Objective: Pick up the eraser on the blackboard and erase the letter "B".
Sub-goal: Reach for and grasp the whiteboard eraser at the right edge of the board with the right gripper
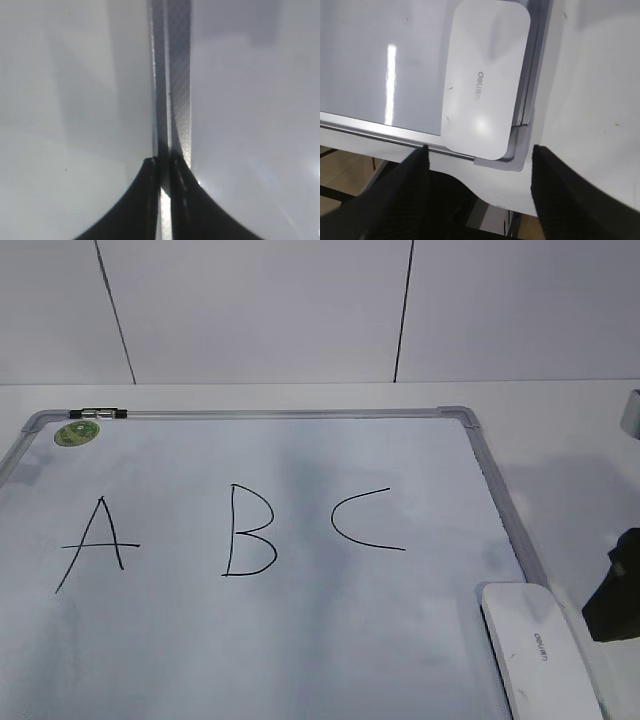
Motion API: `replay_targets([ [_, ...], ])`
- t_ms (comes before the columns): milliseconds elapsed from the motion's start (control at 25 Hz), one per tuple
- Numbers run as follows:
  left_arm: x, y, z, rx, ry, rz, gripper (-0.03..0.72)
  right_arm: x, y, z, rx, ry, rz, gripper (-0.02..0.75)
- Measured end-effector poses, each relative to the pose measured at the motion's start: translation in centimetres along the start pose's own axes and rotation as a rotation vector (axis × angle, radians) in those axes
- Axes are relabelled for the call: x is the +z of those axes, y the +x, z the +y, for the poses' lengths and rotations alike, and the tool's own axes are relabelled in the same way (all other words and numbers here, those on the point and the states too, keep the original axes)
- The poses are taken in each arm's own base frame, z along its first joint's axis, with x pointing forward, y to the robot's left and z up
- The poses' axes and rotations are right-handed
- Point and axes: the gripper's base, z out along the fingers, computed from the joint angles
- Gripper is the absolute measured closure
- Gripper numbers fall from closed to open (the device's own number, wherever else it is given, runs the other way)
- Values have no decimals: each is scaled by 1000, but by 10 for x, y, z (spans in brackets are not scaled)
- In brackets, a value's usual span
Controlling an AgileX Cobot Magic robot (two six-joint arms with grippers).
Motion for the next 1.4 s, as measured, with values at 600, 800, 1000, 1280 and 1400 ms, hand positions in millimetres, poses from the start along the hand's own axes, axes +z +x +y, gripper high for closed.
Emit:
replay_targets([
  [600, 0, 0, 0, -2, 1, 3, 672, 1, 2, -5, 100, 53, 27, 163],
  [800, 0, 0, 0, -2, 1, 5, 672, 12, -4, -7, 117, 66, 63, 158],
  [1000, 0, 0, 0, -2, 1, 5, 672, 23, -12, -8, 126, 71, 75, 158],
  [1280, 0, 0, 0, -2, 1, 5, 672, 37, -20, -10, 139, 73, 96, 158],
  [1400, 0, 0, 0, -2, 1, 5, 672, 42, -23, -9, 148, 65, 95, 158],
])
